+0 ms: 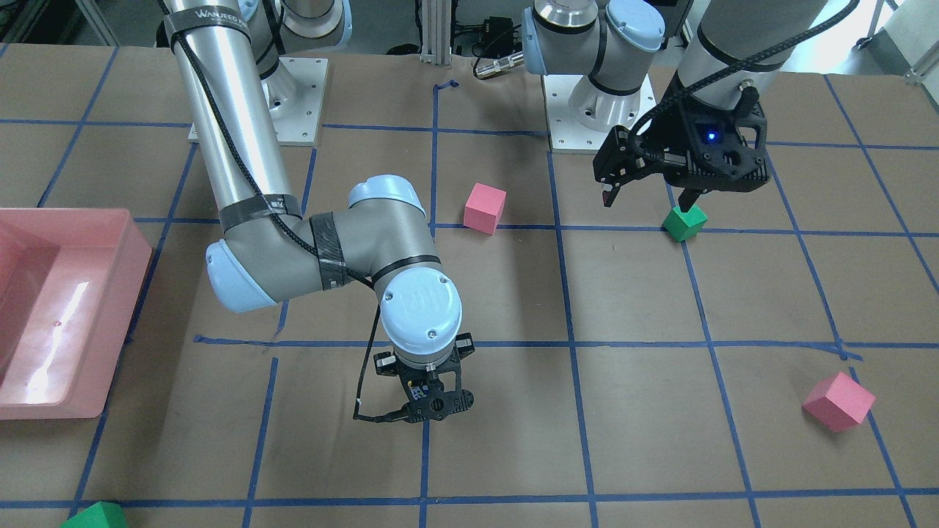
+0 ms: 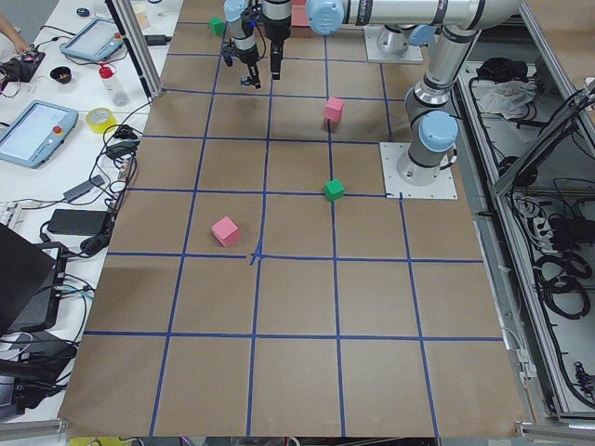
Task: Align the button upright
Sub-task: 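Carry the switch with the right gripper toward the table center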
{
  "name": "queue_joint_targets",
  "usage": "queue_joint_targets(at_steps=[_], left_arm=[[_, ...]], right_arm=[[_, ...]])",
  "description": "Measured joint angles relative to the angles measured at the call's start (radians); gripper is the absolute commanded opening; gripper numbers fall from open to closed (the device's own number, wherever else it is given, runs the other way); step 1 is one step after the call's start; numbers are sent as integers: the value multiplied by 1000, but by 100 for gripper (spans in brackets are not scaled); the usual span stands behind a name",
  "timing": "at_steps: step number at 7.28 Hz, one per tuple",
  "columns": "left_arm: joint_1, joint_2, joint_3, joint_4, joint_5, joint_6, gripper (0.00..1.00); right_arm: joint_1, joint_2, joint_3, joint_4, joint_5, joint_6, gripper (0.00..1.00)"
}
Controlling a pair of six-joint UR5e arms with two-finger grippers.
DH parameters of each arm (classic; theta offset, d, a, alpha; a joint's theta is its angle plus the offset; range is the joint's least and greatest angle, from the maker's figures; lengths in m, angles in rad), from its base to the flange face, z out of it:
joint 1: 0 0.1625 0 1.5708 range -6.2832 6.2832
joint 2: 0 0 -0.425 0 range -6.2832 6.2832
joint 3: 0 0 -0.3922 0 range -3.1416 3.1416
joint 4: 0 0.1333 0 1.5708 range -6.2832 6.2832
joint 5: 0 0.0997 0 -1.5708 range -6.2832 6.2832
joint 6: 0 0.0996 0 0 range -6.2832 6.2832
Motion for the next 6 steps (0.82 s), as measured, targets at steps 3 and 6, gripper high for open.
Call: queue_joint_targets(at_steps=[3, 6], left_arm=[[5, 1, 0, 0, -4, 1, 100], [12, 0, 0, 0, -8, -1, 100]], right_arm=[[6, 23, -3, -5, 30, 46, 0], [8, 34, -3, -19, 53, 56, 2]])
